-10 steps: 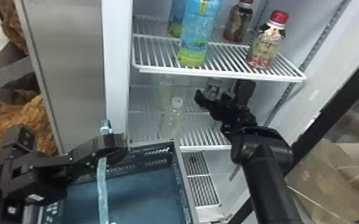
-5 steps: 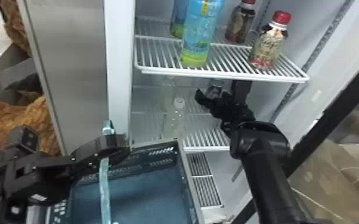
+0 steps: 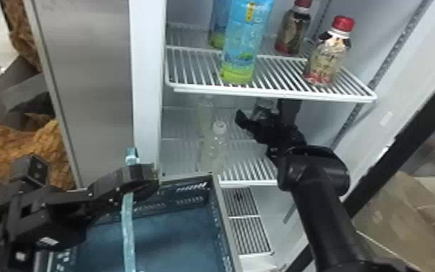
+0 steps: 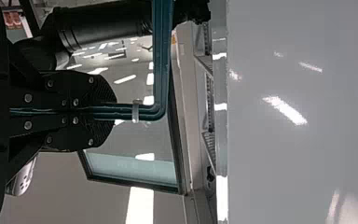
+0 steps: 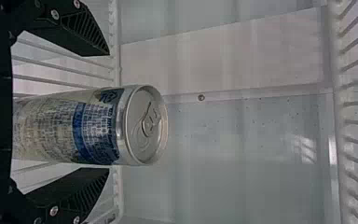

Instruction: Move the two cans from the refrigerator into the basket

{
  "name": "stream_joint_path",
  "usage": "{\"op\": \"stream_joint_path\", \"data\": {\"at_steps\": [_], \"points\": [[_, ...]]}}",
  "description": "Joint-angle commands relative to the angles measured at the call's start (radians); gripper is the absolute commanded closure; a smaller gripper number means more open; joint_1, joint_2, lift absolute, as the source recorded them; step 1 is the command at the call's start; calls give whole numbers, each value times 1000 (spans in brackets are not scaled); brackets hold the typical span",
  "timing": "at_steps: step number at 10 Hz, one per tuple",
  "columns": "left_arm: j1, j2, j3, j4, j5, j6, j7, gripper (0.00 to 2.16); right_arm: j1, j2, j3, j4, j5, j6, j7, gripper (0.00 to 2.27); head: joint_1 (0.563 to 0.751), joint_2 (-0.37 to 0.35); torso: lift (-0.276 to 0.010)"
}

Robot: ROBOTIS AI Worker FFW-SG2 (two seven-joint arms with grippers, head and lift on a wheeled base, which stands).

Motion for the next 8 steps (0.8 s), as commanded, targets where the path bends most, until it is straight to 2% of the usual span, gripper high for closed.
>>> {"op": "stream_joint_path", "data": {"at_steps": [1,3,4,5,7,8], "points": [[0,0,-1,2,0,1,0,1199,-7,-2,1,11,0,0,-2,249,642,-256,-218],[2,0,-1,2,2,1,-1,1199,-24,-6,1,41,-2,2,-1,636,643,-256,-218],[2,0,-1,2,2,1,0,1199,-29,-9,1,48,-2,12,-1,980,644,-256,-218],[2,0,-1,2,4,1,-1,1199,-26,-9,1,46,0,12,-2,1230,645,-258,-218],[5,0,-1,2,4,1,-1,1199,-19,-9,1,38,0,12,-4,1250,646,-259,-218],[5,0,-1,2,6,1,-1,1199,8,-9,1,-16,4,25,-7,1250,647,-260,-218]]}}
